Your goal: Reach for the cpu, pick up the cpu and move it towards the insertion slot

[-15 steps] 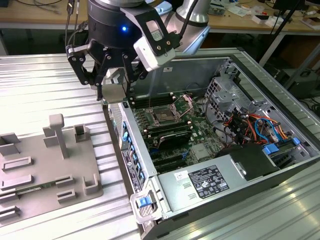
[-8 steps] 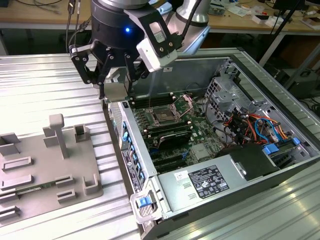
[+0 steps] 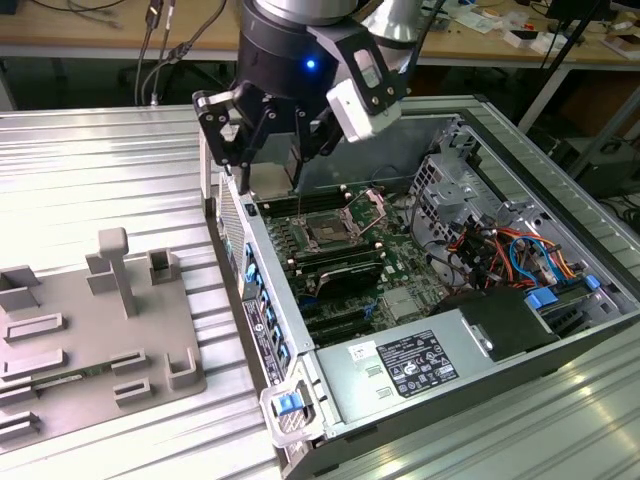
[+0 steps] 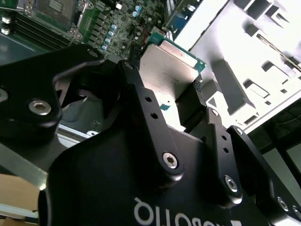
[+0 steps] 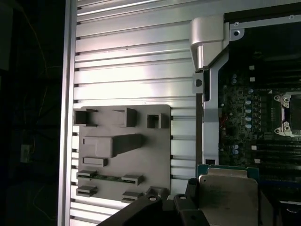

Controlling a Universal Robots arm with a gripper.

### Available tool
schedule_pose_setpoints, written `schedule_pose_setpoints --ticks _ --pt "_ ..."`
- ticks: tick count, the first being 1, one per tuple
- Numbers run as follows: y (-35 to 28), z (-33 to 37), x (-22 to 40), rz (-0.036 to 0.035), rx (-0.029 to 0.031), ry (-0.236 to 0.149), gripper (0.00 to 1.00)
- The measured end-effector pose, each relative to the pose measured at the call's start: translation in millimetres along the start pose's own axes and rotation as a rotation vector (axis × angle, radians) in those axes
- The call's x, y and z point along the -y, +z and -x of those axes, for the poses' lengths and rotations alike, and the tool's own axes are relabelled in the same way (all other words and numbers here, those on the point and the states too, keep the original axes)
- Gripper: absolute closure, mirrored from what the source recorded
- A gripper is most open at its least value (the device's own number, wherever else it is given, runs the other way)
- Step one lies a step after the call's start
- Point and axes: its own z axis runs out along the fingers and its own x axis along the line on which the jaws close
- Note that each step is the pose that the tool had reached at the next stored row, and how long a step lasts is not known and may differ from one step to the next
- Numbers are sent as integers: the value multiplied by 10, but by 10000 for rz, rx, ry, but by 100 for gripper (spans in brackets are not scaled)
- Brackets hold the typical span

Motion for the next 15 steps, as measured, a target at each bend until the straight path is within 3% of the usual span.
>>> schedule_pose_setpoints --ticks 7,12,15 --pt "16 202 -1 1 0 1 45" --pt "31 395 1 1 0 0 45" --pt "37 462 0 1 0 -1 45"
